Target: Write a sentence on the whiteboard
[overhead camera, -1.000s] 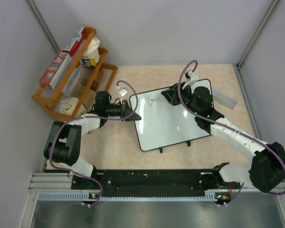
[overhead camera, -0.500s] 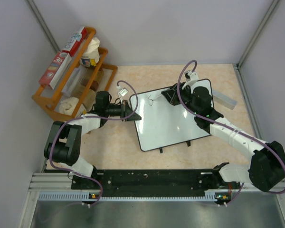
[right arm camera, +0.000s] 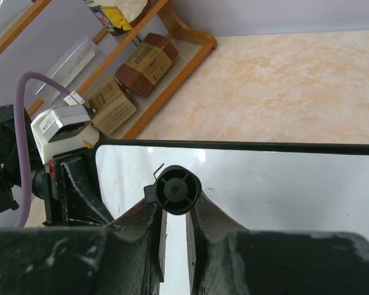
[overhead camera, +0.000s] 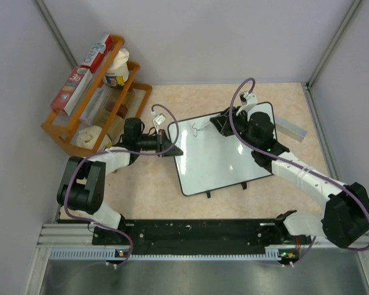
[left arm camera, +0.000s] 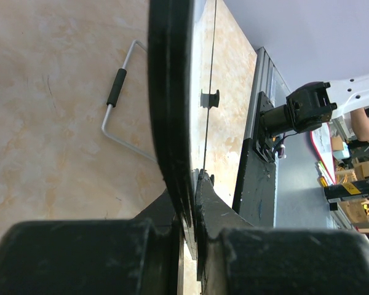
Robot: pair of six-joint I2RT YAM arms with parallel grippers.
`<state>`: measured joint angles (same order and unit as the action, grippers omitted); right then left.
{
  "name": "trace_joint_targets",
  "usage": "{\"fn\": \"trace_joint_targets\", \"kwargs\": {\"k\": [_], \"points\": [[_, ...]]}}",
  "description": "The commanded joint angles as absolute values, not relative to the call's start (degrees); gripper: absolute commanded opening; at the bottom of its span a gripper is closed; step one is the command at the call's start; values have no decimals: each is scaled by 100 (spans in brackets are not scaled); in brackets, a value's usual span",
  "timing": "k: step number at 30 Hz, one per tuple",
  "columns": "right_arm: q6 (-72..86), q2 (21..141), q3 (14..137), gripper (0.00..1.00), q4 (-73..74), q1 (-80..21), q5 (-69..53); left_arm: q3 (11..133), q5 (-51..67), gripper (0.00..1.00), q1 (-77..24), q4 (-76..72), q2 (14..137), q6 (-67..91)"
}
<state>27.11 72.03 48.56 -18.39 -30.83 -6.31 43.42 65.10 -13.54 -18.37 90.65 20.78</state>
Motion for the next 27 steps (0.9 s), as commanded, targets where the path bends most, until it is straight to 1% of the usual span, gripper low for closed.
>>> {"fn": "trace_joint_targets", "kwargs": {"k": [1,12,22,27], "points": [[2514,7075,4975,0,-1688,-2997,-264,4148,5660,0,-1565,-1468,9334,633],[2531,6899,4930,0,-1644,-2918,-70,4148,5660,0,-1573,-1459,9334,624],[2733,6680,4930,0,-1942,-2909,-544,4166,5660,0,-1582,-1450,9351,615],[2795,6803,5097,0,-1986,-2909,-606,4166,5651,0,-1591,-1441,9343,615]]}}
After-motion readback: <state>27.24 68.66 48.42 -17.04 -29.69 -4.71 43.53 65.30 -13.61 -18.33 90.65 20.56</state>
